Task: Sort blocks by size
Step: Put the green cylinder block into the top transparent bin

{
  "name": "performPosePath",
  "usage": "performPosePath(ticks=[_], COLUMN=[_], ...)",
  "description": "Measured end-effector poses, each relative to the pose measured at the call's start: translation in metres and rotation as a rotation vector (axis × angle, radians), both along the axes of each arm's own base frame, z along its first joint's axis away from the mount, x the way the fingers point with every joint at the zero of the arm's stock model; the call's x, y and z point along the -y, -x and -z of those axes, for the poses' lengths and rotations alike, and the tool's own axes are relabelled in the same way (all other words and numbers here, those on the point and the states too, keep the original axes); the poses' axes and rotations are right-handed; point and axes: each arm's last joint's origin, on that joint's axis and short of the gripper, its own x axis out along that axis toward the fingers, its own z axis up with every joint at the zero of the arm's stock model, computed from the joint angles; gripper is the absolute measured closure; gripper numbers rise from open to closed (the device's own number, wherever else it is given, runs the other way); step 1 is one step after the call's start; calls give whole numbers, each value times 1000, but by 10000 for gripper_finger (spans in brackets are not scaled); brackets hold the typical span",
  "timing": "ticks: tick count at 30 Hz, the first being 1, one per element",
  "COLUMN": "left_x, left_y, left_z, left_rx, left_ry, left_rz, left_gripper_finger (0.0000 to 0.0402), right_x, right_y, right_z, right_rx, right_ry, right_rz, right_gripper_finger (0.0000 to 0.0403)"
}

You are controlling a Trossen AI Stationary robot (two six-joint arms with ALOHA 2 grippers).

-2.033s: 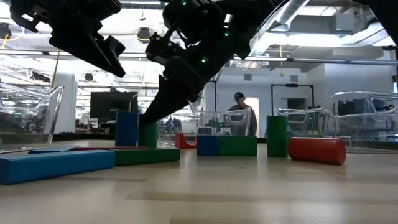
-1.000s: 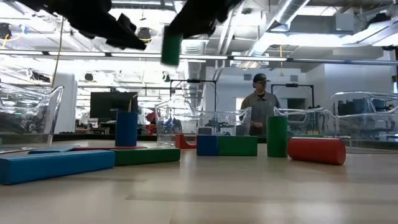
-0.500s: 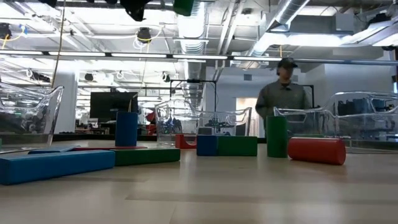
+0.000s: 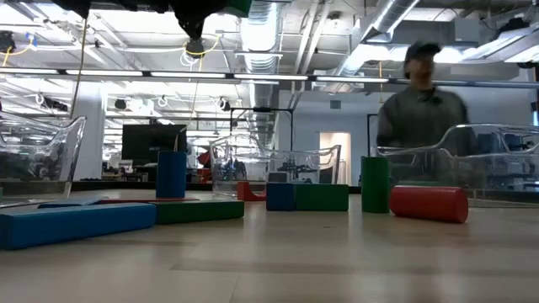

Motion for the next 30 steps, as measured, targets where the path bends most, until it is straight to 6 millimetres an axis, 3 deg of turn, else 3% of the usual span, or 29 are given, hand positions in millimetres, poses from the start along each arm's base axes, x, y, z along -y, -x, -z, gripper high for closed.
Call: performPosePath(ticks=[12,22,30], left_x=[-1,-2,-5], left_y=[-18,-20,-20], left_z=[15,13,14], left_rx=[-22,25,15], left_ry=[16,16,14], left_rz=[-12,-16,-15], left_gripper_finger=[179,183,248], right_x=[2,2,2], right_y=[-3,-1,-1], right_z=[-4,-1,8], right_rx=[46,11,-9], right_ry=[2,-9,-10], right_rz=[-23,-15,-13], right_gripper_finger=[240,240,240])
